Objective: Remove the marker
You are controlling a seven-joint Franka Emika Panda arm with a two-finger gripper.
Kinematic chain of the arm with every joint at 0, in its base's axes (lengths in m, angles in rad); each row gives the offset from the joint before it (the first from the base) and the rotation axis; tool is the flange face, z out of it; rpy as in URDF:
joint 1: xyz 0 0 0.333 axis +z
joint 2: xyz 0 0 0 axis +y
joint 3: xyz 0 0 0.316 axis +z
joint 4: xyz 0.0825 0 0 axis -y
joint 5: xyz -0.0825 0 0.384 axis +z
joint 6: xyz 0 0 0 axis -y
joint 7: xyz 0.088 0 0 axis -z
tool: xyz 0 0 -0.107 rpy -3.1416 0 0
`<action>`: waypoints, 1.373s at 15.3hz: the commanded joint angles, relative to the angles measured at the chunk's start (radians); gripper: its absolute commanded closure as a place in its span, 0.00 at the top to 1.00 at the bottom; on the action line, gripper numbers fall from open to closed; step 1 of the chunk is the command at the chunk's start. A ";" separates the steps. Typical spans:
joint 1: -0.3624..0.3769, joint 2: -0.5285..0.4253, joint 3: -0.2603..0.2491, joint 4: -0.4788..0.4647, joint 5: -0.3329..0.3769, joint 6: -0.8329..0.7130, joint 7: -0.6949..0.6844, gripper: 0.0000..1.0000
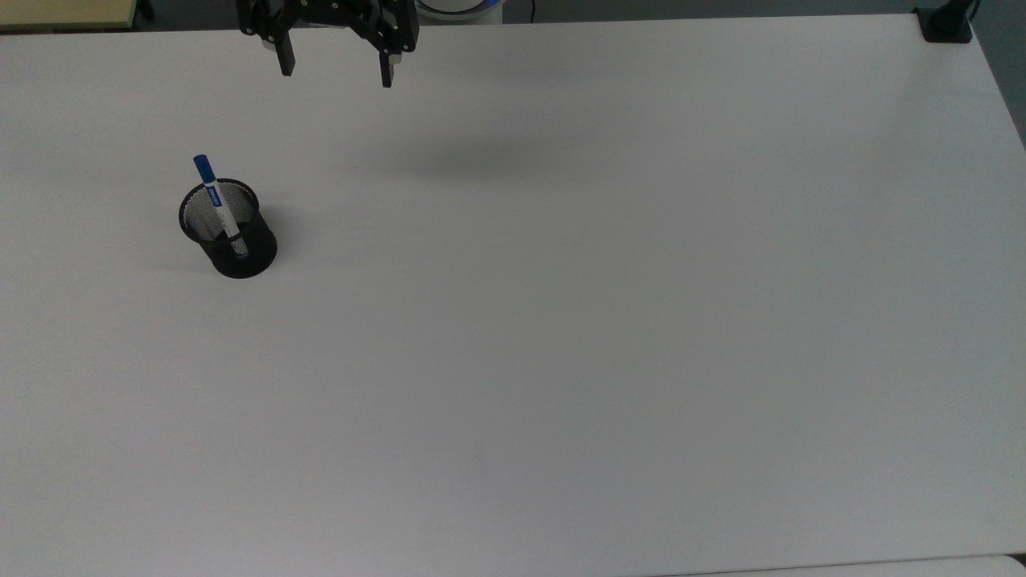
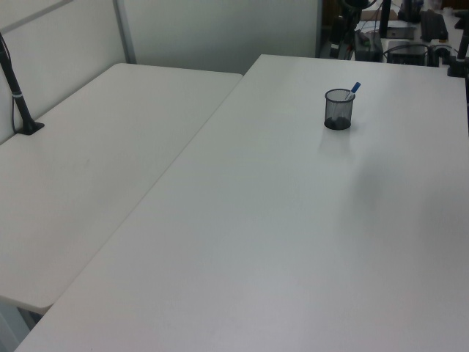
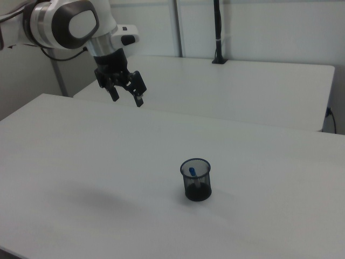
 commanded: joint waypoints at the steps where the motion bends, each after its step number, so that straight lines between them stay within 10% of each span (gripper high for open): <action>1: 0.004 -0.004 -0.004 0.012 0.025 -0.031 -0.018 1.00; 13: -0.005 -0.008 -0.007 0.014 0.025 -0.035 -0.037 1.00; 21: -0.059 0.010 -0.029 0.005 -0.099 -0.088 -0.355 1.00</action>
